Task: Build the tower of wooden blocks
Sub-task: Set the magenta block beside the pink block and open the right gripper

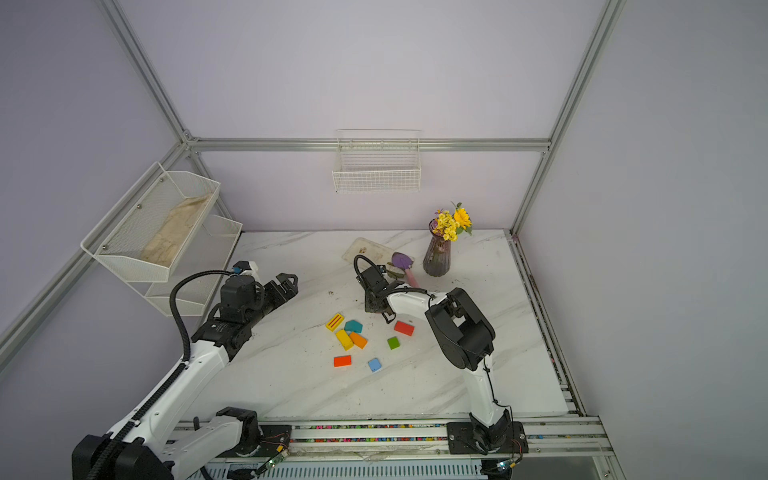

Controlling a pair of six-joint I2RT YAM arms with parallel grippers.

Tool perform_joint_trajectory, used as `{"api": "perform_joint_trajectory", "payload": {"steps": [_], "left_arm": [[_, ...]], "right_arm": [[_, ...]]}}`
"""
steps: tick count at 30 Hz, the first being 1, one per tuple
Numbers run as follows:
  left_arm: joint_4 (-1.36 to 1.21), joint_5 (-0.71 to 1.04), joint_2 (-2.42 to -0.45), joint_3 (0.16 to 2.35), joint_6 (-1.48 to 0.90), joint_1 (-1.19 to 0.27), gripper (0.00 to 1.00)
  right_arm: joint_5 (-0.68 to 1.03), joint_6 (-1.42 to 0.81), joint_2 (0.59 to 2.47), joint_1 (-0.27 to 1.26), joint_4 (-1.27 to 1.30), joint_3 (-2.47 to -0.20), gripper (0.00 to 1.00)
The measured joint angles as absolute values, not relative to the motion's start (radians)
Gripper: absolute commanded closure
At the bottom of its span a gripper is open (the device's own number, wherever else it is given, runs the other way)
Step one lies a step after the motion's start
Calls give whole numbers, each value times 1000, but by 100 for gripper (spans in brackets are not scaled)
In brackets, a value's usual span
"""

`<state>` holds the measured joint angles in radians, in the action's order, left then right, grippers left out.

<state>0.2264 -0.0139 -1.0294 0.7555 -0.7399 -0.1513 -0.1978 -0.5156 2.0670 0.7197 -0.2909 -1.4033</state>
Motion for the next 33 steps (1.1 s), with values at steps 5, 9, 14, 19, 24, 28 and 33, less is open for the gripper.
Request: {"api": "perform_joint_trajectory", "payload": {"steps": [5, 9, 14, 19, 24, 28, 33], "left_arm": [[226, -12, -1030, 756, -740, -151, 0], [226, -12, -1029, 756, -740, -151, 0], [226, -11, -1030, 756, -740, -151, 0], [226, -11, -1034, 756, -740, -151, 0], [226, -9, -1034, 756, -740, -151, 0], [226, -7, -1035, 756, -741, -151, 0], [226, 2, -1060, 756, -741, -152, 0]], "right_arm": [[-202, -515, 2077, 711, -290, -1417, 96], [-202, -515, 2077, 711, -290, -1417, 85], [-202, -514, 2077, 711, -291, -1418, 70], [-200, -507, 2076, 711, -296, -1419, 59], [-190, -501, 2072, 712, -318, -1415, 50], [-184, -495, 2044, 714, -334, -1414, 48], [-186, -485, 1977, 727, -335, -1409, 48]]}}
